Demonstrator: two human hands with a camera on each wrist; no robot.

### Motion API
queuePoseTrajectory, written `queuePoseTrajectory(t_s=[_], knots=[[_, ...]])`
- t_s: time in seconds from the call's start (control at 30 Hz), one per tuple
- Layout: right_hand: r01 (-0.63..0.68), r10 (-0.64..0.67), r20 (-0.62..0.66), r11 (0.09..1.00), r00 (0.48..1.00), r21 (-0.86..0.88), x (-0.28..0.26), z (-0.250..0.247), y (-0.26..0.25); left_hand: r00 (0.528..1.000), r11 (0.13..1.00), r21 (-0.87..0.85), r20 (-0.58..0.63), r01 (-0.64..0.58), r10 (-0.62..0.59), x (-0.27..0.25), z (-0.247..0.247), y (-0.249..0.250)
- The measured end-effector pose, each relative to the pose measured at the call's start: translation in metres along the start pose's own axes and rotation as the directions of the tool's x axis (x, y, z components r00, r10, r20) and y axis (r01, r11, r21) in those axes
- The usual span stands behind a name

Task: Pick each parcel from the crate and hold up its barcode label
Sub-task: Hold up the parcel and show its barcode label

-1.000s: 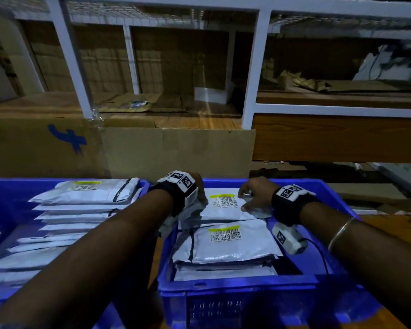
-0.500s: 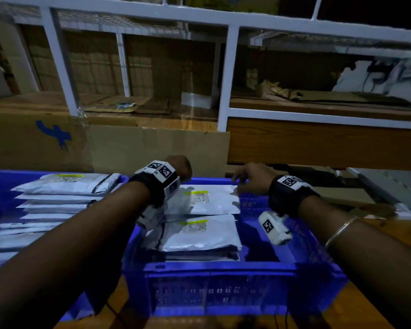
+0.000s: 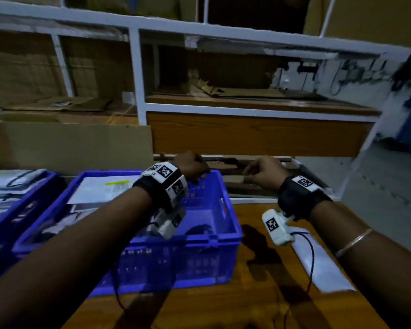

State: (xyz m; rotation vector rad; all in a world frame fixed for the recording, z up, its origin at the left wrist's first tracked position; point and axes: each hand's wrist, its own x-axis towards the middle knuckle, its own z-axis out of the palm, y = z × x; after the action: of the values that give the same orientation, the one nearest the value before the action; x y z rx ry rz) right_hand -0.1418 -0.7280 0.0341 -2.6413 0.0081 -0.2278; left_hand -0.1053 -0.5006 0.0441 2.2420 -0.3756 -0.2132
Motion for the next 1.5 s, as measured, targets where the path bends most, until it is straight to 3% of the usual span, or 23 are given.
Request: queuePoseTrajectory(t_s=[0.13, 0.33, 0.47, 0.63, 0.73, 0.87, 1.07, 1.27, 1.37, 1.43, 1.5], knots=[[-0.062, 0.062, -0.008, 0.998, 0.998, -0.007, -0.029, -0.02, 0.07, 1.0, 0.999, -0.048, 0.028, -0.008, 0.01, 0.002, 0.071, 0.041], [-0.216, 0.216, 0.001, 0.976, 0.976, -0.009, -0.065, -0.024, 0.173, 0.952, 0.978, -0.156, 0.293, 0.141, -0.09, 0.003, 0.176, 0.079], [-0.331, 0.332, 0.028, 0.943, 0.943, -0.042, -0.083, -0.011, 0.234, 0.924, 0.974, -0.136, 0.363, 0.182, -0.122, 0.009, 0.236, 0.082], [-0.437, 0.445, 0.134, 0.895, 0.886, -0.084, -0.104, 0.016, 0.289, 0.881, 0.904, -0.227, 0.398, 0.363, -0.254, 0.013, 0.3, 0.065], [-0.468, 0.479, 0.181, 0.878, 0.859, -0.101, -0.106, 0.035, 0.313, 0.846, 0.898, -0.182, 0.448, 0.402, -0.288, 0.022, 0.332, 0.049], [-0.504, 0.51, 0.211, 0.859, 0.834, -0.089, -0.104, 0.06, 0.335, 0.798, 0.882, -0.135, 0.503, 0.452, -0.332, 0.031, 0.357, 0.035], [-0.598, 0.594, 0.212, 0.8, 0.776, -0.054, -0.101, 0.081, 0.349, 0.784, 0.854, -0.138, 0.488, 0.502, -0.383, 0.041, 0.379, 0.024], [-0.618, 0.598, 0.215, 0.785, 0.773, 0.038, -0.095, 0.095, 0.349, 0.772, 0.794, -0.251, 0.512, 0.553, -0.376, 0.042, 0.389, 0.012], [-0.598, 0.575, 0.17, 0.788, 0.8, 0.146, -0.096, 0.088, 0.337, 0.784, 0.775, -0.307, 0.509, 0.552, -0.356, 0.041, 0.38, 0.007], [-0.528, 0.516, 0.112, 0.83, 0.85, 0.183, -0.097, 0.079, 0.325, 0.803, 0.741, -0.383, 0.483, 0.551, -0.348, 0.042, 0.371, 0.001], [-0.409, 0.403, 0.072, 0.9, 0.912, 0.152, -0.097, 0.067, 0.312, 0.803, 0.653, -0.483, 0.466, 0.583, -0.372, 0.046, 0.36, -0.003]])
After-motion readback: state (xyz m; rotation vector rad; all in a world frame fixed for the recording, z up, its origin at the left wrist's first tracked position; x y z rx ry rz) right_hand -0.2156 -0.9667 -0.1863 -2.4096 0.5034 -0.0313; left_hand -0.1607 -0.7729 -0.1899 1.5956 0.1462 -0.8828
